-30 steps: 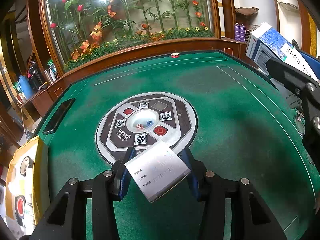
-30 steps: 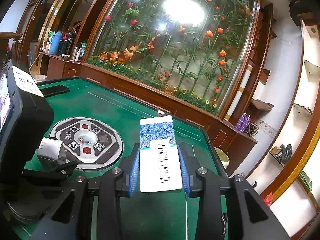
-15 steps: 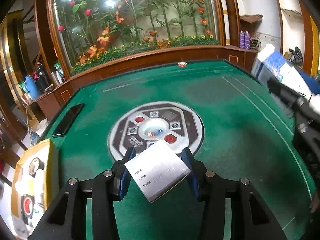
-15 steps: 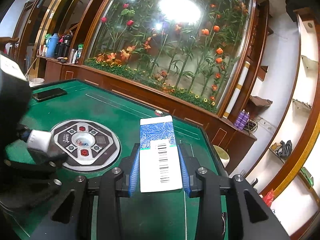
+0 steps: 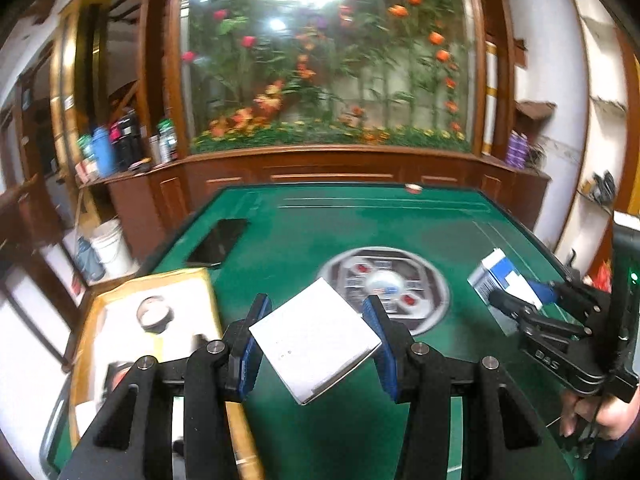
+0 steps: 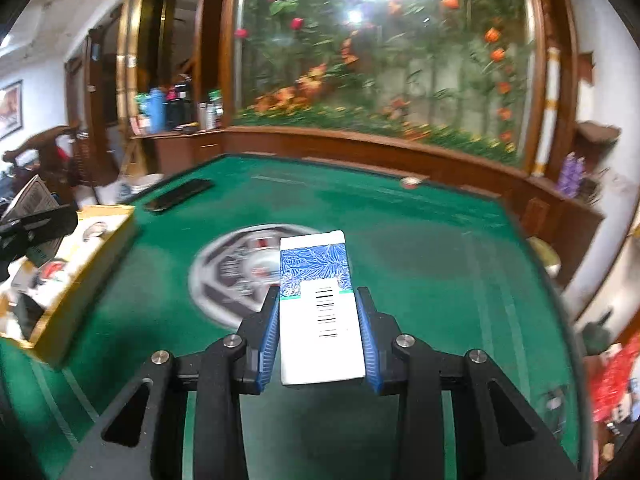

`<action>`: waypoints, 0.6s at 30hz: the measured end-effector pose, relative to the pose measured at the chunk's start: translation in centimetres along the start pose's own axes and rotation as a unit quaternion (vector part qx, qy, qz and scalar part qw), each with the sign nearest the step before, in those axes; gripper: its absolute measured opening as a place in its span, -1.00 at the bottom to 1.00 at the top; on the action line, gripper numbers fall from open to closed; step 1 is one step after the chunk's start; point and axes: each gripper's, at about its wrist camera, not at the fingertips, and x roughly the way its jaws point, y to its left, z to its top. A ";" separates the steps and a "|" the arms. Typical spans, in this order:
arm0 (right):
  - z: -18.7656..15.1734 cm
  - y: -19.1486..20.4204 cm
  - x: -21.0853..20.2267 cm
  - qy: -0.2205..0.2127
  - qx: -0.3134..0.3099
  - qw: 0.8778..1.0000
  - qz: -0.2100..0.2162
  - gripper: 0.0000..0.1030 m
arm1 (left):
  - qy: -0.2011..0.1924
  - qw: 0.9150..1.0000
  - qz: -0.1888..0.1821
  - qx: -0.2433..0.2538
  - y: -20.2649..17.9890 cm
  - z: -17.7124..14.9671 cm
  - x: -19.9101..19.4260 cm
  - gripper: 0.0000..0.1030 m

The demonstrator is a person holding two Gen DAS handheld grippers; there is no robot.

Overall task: Organize rigid objects
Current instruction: 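Carry the white box into the tray with the left tool while the right tool drops the medicine box there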

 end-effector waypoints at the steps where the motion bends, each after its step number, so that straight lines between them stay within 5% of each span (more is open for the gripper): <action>1: 0.1 0.7 0.0 0.003 -0.003 1.000 0.012 -0.33 | 0.000 1.000 0.009 -0.009 1.3 -0.2 -0.3 -0.02; 9: 2.6 8.4 1.1 0.050 0.006 0.986 0.162 -0.33 | 0.025 0.992 0.071 -0.100 11.5 -3.5 -0.4 -0.01; 18: 5.5 18.8 5.0 0.103 -0.015 0.963 0.247 -0.32 | 0.061 0.985 0.096 -0.132 15.2 -6.3 2.0 -0.01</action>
